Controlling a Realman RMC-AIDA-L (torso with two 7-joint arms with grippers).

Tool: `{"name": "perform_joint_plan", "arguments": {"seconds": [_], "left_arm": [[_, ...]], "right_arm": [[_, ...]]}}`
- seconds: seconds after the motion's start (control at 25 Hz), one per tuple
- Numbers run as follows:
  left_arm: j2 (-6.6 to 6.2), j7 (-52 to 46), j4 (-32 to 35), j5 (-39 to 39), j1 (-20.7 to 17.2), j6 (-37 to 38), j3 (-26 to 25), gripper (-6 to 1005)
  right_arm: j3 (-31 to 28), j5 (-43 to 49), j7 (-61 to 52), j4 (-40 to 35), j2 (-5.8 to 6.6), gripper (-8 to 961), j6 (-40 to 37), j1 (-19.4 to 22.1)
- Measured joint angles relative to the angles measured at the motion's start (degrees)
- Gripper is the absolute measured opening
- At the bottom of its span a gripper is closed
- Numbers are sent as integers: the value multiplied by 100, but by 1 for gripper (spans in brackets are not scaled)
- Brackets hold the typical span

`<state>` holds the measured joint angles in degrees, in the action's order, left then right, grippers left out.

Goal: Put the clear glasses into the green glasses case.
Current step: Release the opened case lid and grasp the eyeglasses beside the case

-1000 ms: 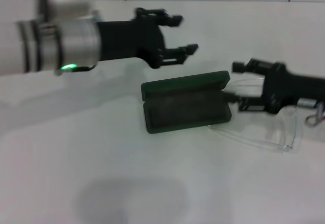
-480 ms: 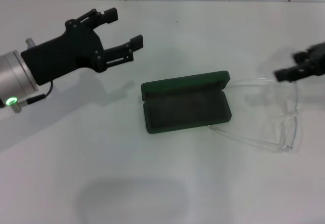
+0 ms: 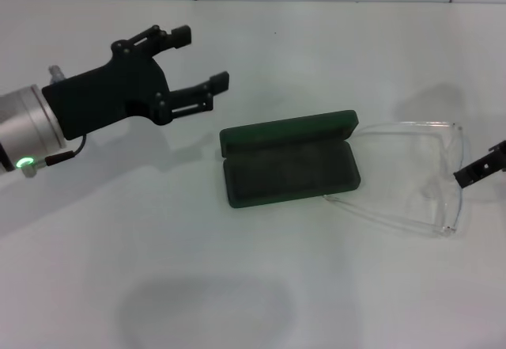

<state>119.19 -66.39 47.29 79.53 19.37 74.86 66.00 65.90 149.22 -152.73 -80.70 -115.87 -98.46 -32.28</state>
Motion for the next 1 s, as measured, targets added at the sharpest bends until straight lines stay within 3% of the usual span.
{"name": "perform_joint_plan", "arguments": {"seconds": [0.44,1.0], "left_arm": [[19,385,-75,240,20,-28,-1,884],[-2,356,-68,242,-33,-9,-8,883]], "right_arm": [[19,-824,-106,427,-27,840,1003,707],[-280,-982,-54,267,23,838,676,711]]}}
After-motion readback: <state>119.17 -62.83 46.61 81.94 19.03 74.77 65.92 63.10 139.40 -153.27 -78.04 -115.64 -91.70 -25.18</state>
